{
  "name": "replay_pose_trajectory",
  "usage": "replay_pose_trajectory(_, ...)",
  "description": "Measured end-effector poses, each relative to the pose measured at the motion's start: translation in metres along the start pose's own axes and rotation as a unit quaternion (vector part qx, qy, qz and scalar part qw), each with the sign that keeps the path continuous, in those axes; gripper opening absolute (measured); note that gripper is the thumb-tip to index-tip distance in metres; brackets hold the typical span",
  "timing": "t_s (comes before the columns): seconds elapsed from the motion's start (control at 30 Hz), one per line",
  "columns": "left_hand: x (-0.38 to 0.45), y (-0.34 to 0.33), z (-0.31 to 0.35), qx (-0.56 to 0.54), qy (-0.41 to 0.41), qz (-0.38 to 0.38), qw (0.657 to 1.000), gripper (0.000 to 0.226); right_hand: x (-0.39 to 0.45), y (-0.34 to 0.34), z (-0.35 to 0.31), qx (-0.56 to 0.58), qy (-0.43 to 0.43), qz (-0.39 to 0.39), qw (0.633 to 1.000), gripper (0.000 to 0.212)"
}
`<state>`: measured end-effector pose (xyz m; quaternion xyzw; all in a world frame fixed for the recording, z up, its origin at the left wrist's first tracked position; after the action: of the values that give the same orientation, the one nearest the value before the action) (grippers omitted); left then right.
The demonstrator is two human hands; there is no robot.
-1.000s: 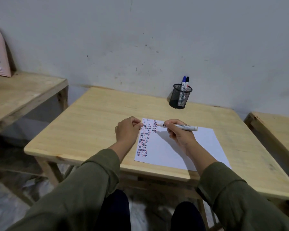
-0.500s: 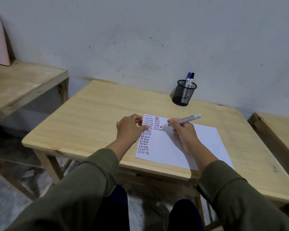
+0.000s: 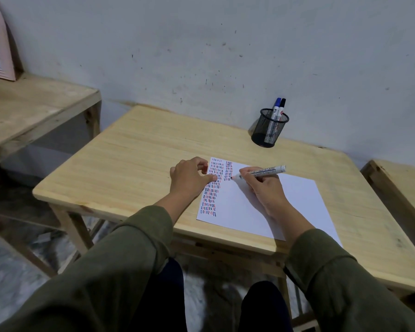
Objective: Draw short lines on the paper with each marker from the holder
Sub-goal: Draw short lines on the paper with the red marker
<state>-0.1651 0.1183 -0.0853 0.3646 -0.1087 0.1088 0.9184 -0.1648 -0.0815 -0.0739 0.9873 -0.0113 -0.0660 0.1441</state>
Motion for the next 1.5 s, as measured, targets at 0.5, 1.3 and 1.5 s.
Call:
replay_pose_trajectory(0.5, -0.001, 0.000, 0.001, 0.000, -0.004, 0.004, 1.000, 0.049, -0.003, -0.001, -0.002, 0.009, 0.004, -0.002, 1.000, 0.009)
replay_pose_trajectory(1.3, 0.044, 0.014, 0.078, -0.441, 0.138, 0.079, 0.883, 0.010, -0.005, 0.026, -0.090, 0.175, 0.093, -0.015, 0.980, 0.015)
replay_pose_trajectory(1.5, 0.054, 0.012, 0.109, -0.501, 0.172, 0.042, 0.847, 0.017, -0.005, 0.040, -0.109, 0.146, 0.126, 0.007, 0.981, 0.015)
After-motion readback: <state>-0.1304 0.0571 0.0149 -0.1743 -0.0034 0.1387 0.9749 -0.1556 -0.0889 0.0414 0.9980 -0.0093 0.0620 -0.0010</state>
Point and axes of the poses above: each hand's wrist, its own x-axis towards the middle knuckle, its own y-axis out of the back of the hand, z = x × y, the point moved 4 cm from there along x, towards the middle knuckle, and after that the axes turned 11 degrees about -y, right-handed, at the moved point
